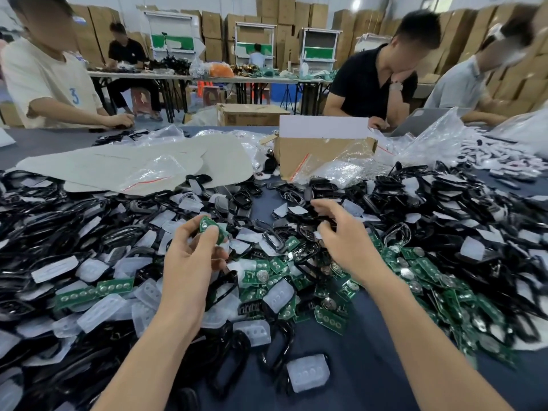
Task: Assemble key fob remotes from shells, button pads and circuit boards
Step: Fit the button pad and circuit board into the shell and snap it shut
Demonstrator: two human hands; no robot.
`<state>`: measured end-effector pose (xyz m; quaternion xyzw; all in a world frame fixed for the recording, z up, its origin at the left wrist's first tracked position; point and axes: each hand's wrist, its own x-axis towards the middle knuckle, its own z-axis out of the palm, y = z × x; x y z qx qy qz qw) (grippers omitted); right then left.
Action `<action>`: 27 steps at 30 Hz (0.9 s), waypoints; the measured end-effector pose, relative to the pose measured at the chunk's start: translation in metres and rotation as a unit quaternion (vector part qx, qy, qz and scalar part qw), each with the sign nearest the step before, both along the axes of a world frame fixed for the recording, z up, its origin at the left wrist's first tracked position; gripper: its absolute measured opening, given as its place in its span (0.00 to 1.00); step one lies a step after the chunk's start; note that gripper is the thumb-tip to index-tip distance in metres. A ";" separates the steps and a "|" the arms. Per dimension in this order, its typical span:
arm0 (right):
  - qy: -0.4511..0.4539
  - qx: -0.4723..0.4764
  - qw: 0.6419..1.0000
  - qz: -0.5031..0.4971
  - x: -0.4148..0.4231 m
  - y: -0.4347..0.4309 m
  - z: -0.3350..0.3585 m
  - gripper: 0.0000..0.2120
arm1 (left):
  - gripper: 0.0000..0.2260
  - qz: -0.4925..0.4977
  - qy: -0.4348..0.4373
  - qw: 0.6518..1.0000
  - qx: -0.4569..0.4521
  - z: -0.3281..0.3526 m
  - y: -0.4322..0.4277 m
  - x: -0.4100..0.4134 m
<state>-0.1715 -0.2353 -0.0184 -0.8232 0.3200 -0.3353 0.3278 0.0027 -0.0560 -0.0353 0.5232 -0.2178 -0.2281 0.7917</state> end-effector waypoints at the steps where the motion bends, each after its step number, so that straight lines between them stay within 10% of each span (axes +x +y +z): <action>1: 0.013 -0.010 1.000 -0.016 0.009 -0.011 0.007 0.19 | 0.08 -0.002 0.002 1.000 -0.002 0.000 -0.001 0.000; 14: 0.338 -0.088 0.934 -0.072 0.116 -0.110 0.007 0.19 | 0.08 -0.086 0.122 0.984 -0.095 0.001 -0.003 0.019; 27: 0.373 -0.123 0.918 -0.050 0.165 -0.144 -0.016 0.23 | 0.10 -0.090 0.177 0.976 -0.092 -0.004 -0.011 0.028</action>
